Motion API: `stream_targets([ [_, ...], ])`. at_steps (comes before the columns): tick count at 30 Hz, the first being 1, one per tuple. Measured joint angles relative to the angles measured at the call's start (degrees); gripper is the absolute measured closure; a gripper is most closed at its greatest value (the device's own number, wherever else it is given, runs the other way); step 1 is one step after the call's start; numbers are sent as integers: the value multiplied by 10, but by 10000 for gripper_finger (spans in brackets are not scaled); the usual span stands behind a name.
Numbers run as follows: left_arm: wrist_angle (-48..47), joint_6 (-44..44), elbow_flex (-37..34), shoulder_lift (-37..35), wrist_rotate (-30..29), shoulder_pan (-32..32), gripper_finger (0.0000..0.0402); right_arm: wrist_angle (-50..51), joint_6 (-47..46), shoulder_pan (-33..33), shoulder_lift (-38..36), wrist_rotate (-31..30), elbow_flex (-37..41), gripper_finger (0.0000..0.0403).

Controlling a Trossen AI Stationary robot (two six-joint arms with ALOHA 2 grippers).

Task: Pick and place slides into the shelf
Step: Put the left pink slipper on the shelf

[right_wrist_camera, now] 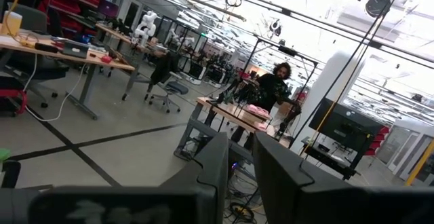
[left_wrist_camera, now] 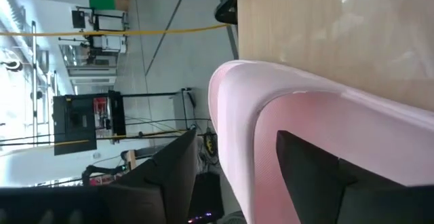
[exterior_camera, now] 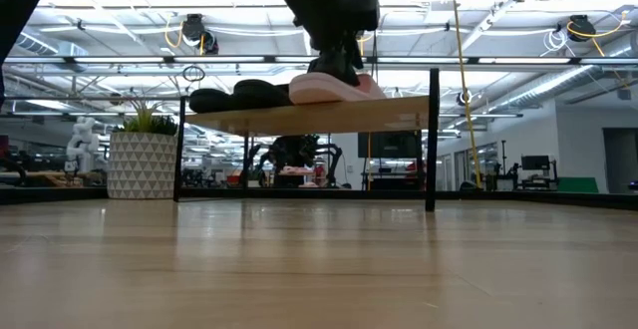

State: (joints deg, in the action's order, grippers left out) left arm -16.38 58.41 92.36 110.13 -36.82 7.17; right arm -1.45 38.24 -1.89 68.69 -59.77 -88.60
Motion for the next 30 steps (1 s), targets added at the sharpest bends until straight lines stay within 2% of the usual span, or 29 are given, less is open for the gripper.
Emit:
stream_targets([
  [5, -1, 0, 0, 0, 4, 7, 218, 0, 0, 0, 0, 0, 0, 344],
  [13, -1, -3, 0, 0, 22, 11, 324, 0, 0, 0, 0, 0, 0, 344],
  [20, -2, -5, 0, 0, 28, 12, 390, 0, 0, 0, 0, 0, 0, 344],
  [30, 4, 0, 0, 0, -18, 12, 397, 0, 0, 0, 0, 0, 0, 344],
])
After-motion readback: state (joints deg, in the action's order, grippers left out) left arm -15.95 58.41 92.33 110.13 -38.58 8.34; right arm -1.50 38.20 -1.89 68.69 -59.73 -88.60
